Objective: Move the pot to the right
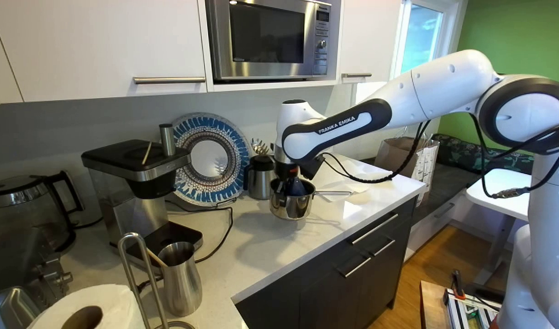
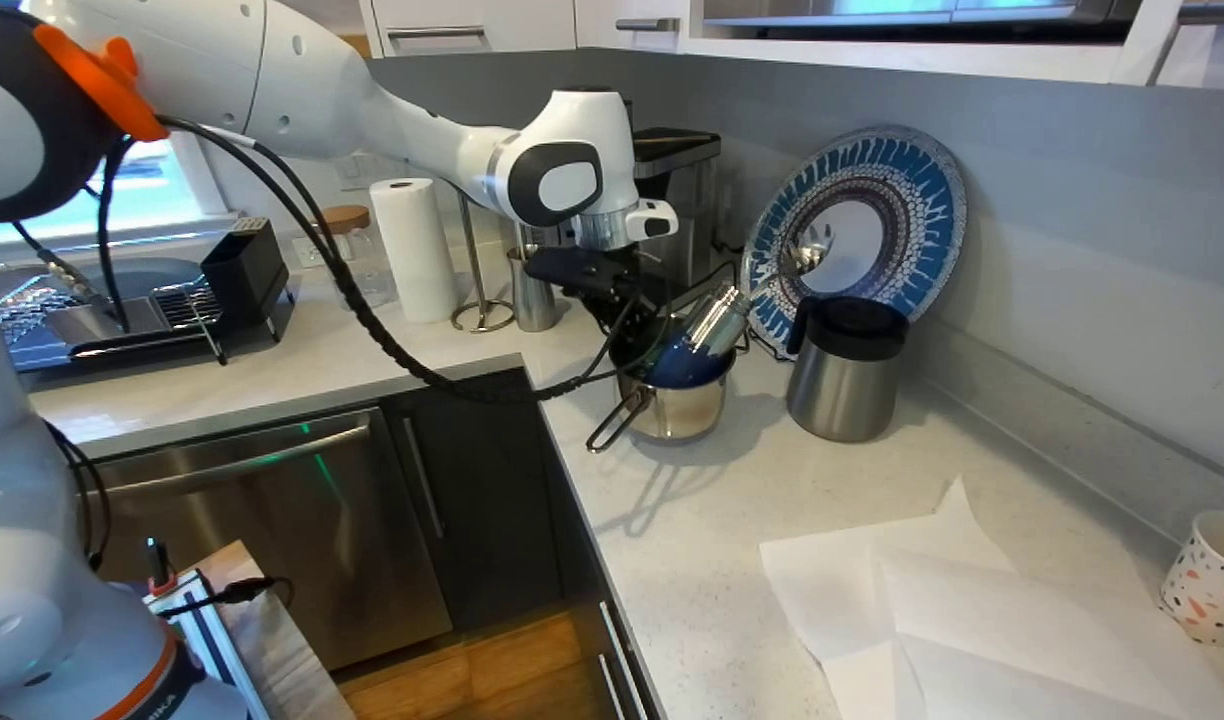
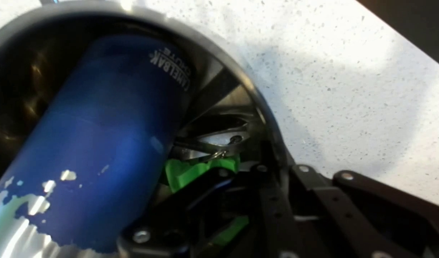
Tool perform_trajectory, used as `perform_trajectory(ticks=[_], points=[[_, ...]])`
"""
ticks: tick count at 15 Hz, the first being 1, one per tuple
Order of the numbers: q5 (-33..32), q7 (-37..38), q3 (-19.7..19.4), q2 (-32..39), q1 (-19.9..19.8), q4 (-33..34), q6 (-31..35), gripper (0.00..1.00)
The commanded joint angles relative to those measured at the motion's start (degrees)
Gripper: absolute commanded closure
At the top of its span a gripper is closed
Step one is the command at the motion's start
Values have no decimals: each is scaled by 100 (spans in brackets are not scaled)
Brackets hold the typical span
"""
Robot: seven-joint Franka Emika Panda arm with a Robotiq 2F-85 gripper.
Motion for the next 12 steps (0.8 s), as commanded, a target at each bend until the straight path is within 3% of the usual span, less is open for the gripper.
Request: perform_trajectory(ticks=[1, 12], points=[[-194, 154, -186, -482, -141, -209, -102, 99], [-109, 32, -758, -541, -710, -69, -128, 99]])
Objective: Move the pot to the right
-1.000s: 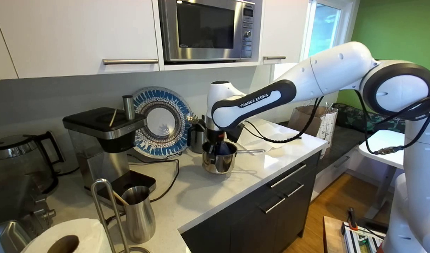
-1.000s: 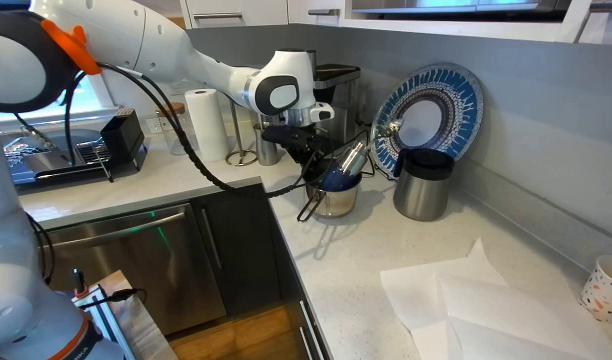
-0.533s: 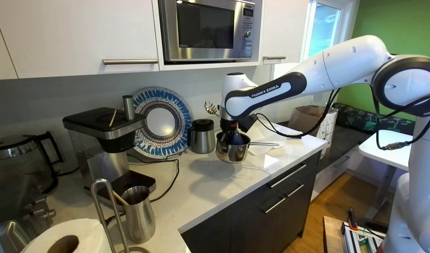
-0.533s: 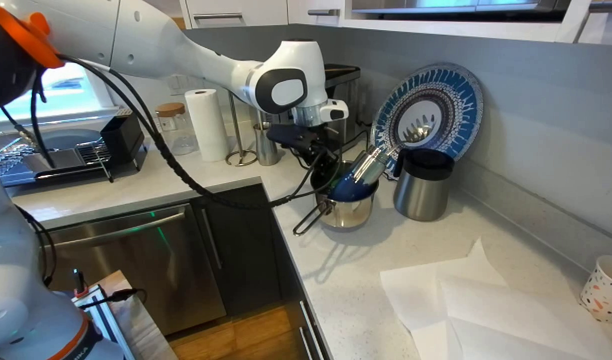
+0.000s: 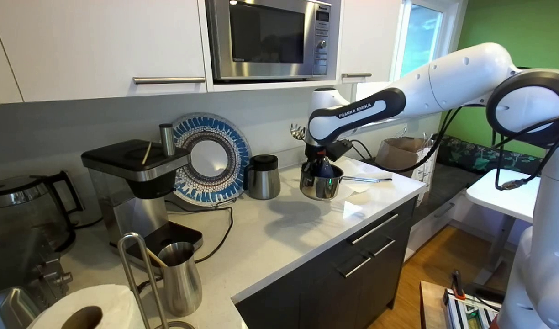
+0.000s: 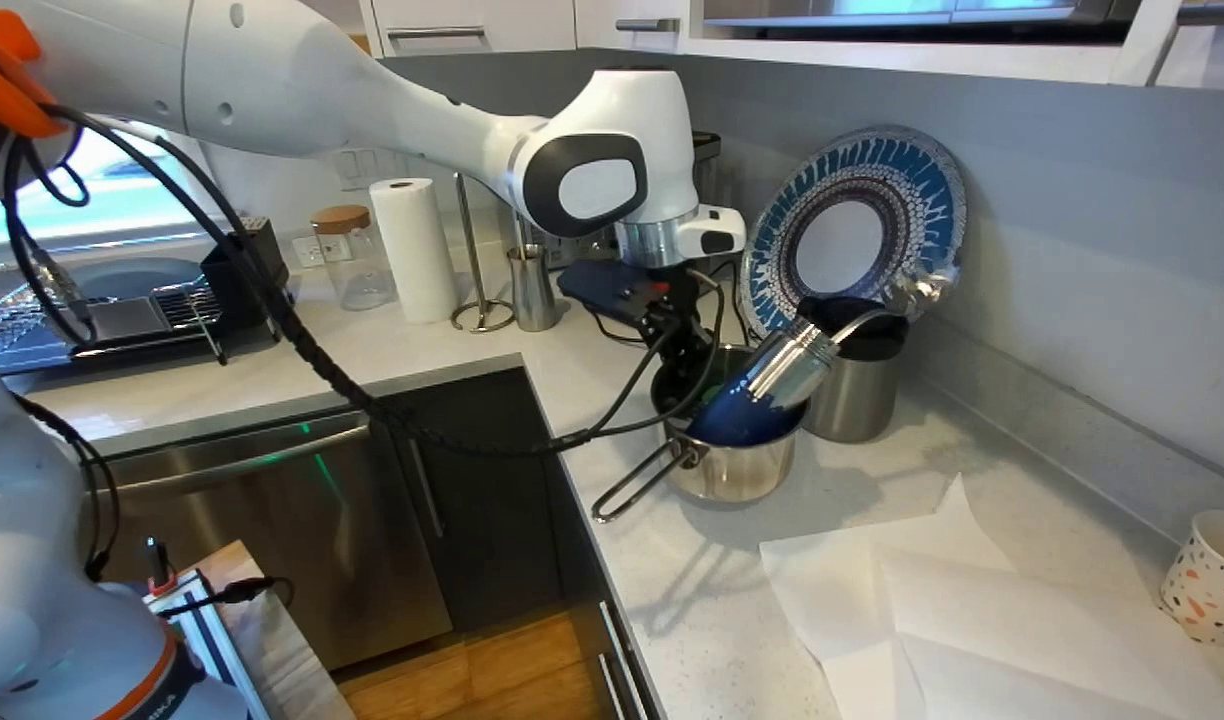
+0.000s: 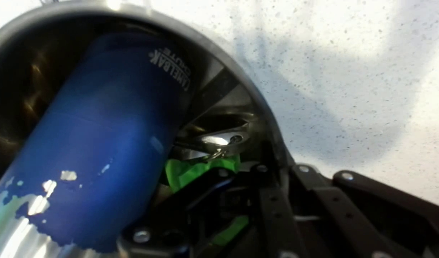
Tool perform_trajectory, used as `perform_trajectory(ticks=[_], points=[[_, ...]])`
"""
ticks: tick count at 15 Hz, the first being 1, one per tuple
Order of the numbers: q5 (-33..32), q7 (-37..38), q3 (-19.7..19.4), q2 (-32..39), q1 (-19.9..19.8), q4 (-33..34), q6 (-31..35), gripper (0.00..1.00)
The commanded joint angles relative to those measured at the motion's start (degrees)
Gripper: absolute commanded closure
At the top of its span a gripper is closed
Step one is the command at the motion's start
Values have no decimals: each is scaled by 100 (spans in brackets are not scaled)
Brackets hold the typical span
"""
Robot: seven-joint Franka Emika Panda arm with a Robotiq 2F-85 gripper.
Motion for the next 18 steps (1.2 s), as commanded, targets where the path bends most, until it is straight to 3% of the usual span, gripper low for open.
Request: perform_trajectory(ticks=[1, 12, 18], points=[[-84, 30, -114, -145, -140, 95, -18, 99], [37, 766, -398, 212, -434, -54, 493, 99], [195, 720, -371, 556, -493, -12, 793, 99]])
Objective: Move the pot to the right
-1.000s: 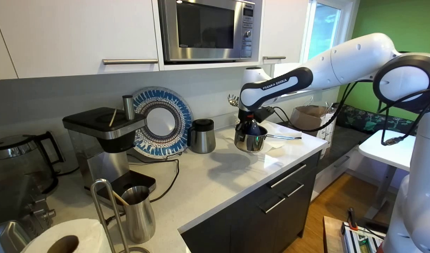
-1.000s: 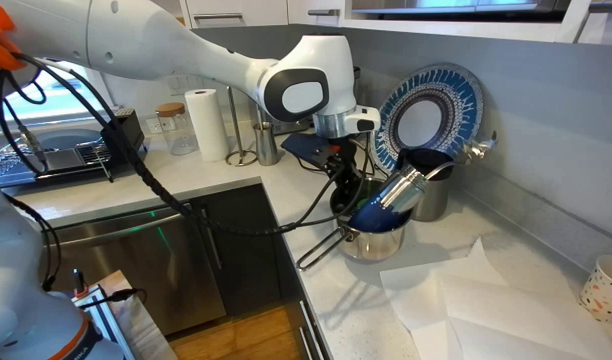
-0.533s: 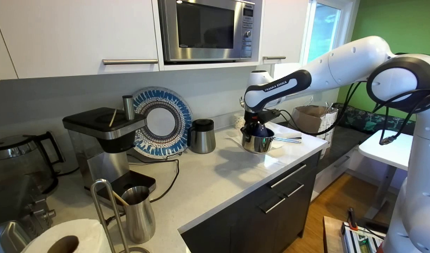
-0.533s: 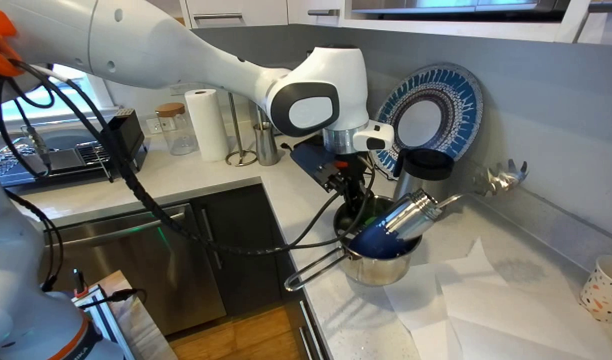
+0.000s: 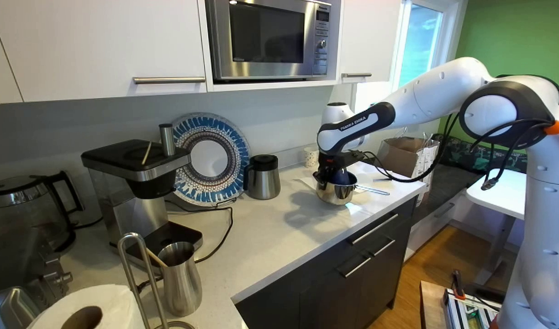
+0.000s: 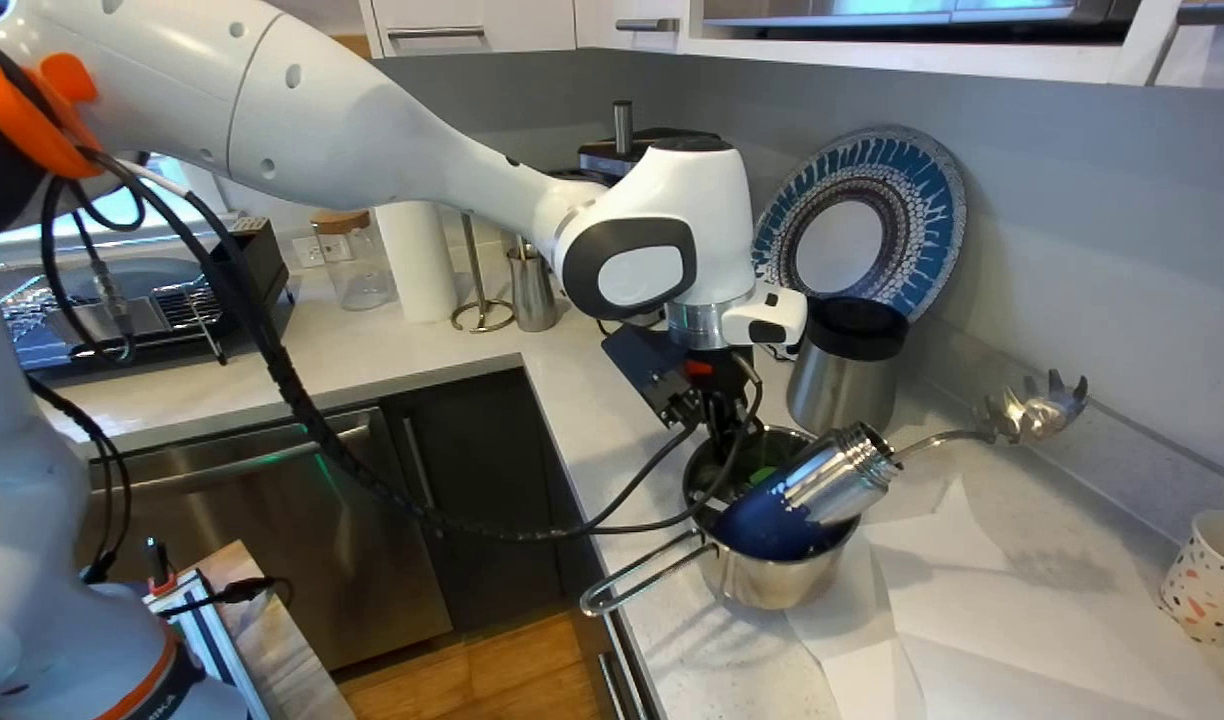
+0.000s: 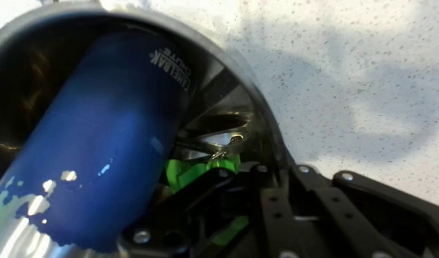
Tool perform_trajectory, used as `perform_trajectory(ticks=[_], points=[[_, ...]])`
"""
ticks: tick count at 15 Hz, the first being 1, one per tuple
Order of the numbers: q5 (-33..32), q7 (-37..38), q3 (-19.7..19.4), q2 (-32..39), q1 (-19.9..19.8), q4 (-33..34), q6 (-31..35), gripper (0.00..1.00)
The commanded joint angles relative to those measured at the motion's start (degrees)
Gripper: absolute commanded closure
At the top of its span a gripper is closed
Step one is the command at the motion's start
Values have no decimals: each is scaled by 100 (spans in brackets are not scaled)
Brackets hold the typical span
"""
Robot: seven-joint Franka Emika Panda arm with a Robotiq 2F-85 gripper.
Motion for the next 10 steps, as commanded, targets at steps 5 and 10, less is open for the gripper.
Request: perform_trajectory(ticks=[5, 10], points=[[261, -43, 41, 192, -99, 186, 190, 99], [324, -89, 60, 251, -117, 346, 119, 69]])
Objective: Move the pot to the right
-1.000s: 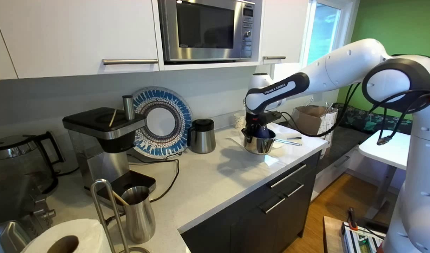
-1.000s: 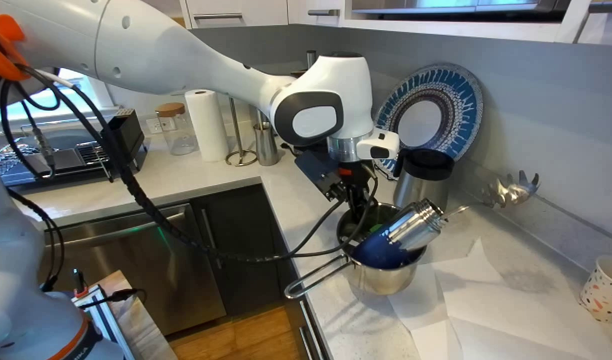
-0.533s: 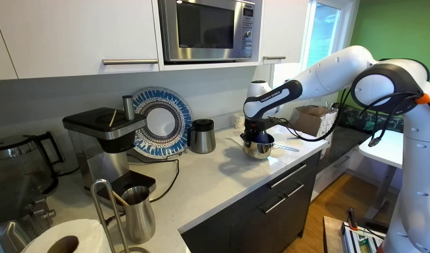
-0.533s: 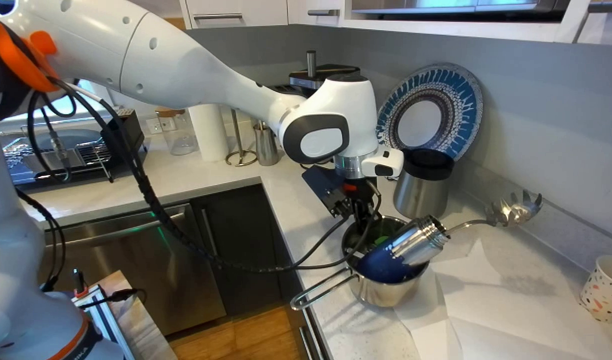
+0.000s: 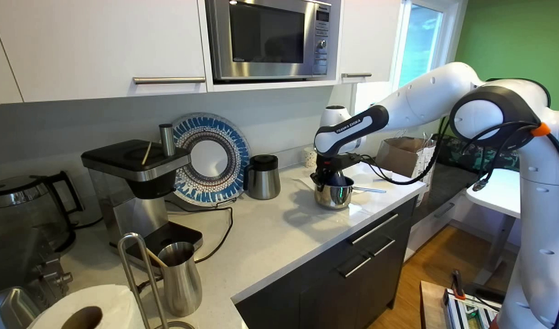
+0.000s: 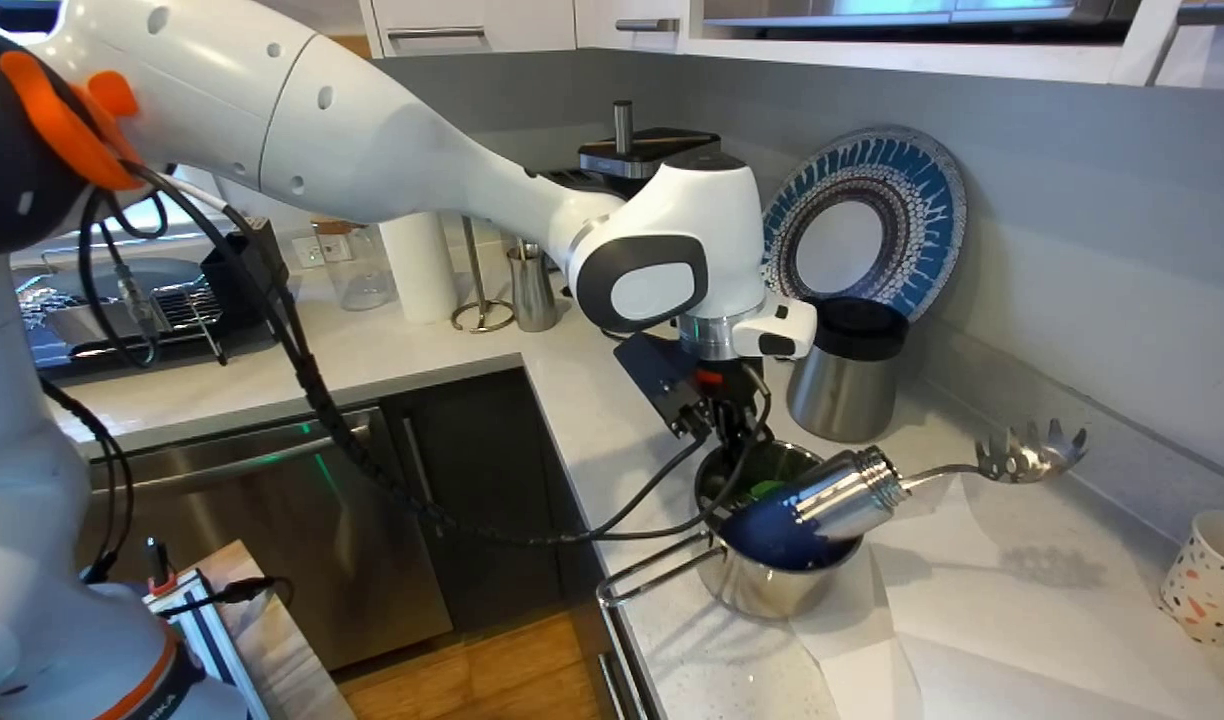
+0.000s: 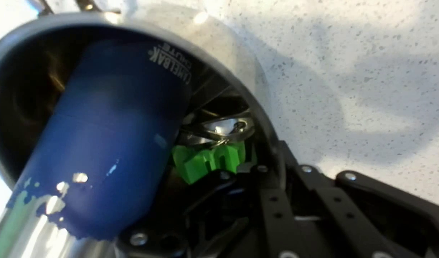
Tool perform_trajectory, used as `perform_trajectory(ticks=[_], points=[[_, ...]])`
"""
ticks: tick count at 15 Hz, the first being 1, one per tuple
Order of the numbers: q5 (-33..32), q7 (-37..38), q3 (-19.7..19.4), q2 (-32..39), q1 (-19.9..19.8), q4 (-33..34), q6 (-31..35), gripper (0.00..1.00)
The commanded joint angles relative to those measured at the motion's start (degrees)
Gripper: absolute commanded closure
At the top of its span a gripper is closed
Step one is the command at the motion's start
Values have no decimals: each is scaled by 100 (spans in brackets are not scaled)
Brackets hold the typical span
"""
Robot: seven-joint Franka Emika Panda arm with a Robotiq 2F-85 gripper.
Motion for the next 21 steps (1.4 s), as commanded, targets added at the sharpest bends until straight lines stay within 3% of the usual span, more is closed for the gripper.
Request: perform_trajectory(ticks=[1, 4, 6, 9, 13, 19, 21], points=[[70, -60, 51, -62, -77, 216, -23, 62], [123, -105, 91, -158, -68, 302, -112, 37], [395, -128, 165, -320, -65, 290, -540, 21], [266, 135, 187, -622, 78, 198, -1314, 1], [-190, 465, 311, -1047, 362, -193, -1774, 0], [-481, 1055, 421, -1891, 549, -1394, -1600, 0], [-554, 876, 400, -2367, 513, -1803, -1700, 0]])
